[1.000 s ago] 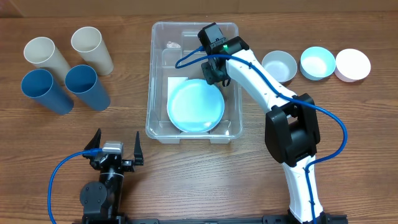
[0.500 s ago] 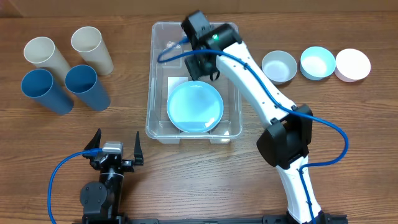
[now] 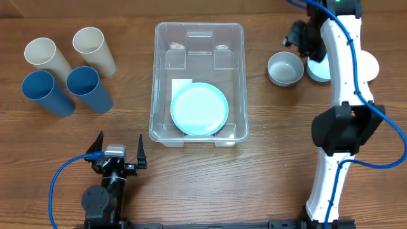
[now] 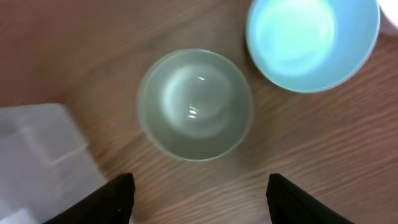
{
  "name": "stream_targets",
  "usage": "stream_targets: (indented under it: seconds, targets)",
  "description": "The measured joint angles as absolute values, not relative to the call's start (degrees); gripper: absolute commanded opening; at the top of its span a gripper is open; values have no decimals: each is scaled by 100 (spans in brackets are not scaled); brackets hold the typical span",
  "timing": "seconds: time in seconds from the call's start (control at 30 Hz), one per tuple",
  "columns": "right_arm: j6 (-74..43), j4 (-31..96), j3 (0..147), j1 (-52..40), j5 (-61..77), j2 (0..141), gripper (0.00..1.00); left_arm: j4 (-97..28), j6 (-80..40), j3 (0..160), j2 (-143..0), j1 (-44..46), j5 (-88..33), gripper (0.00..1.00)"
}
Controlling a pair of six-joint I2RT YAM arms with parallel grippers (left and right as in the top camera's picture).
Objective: Pack container
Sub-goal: 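Move the right gripper to the grey bowl and grasp its rim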
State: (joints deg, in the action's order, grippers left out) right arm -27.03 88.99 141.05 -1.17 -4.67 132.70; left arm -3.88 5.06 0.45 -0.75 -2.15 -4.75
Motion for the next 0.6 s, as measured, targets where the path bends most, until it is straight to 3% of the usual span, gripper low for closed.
stream_targets:
  seconds: [0.2, 0.37, 0.4, 0.5, 0.6]
  targets:
    - [-2939, 7577, 12009, -49, -314, 13277, 70, -386, 506, 47, -75, -215, -475, 100]
    - [-3048, 7024, 11249, 67, -290, 13279, 68, -386, 508, 47, -75, -215, -478, 100]
    - [-3065, 7011, 11172, 106, -287, 13279, 63, -386, 506, 47, -75, -215, -478, 100]
    - [-3096, 6982, 11139, 193, -294, 13279, 33, -388, 506, 45, -75, -215, -478, 100]
    - [-3131, 6934, 11133, 237, -287, 13279, 16, -388, 506, 47, -75, -215, -478, 100]
